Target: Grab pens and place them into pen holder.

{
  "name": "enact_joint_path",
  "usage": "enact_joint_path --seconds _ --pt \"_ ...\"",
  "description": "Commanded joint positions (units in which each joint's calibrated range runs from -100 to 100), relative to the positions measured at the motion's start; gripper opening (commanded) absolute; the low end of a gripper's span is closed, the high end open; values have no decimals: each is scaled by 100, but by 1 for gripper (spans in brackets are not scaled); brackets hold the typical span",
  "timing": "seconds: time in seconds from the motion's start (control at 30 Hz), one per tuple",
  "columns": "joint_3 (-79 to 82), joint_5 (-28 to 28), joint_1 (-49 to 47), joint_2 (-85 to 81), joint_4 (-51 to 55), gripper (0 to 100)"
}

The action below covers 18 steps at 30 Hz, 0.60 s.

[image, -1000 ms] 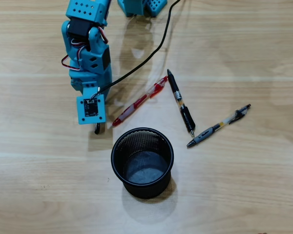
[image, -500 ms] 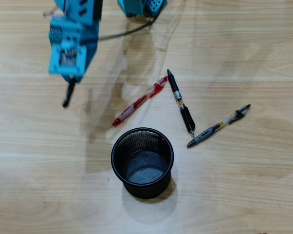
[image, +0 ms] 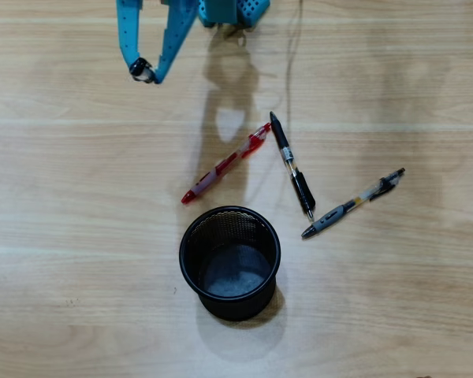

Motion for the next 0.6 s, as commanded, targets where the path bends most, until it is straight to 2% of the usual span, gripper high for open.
enact_joint_path --seconds 0.0,0.13,0.33,0.57 --pt "605 -541 -534 -167 -1846 2" --pt "1398 -831 -797 177 -3620 2" --pt "1398 -876 -1006 1252 -5669 2" --pt "172 -988 -978 2680 -6073 2"
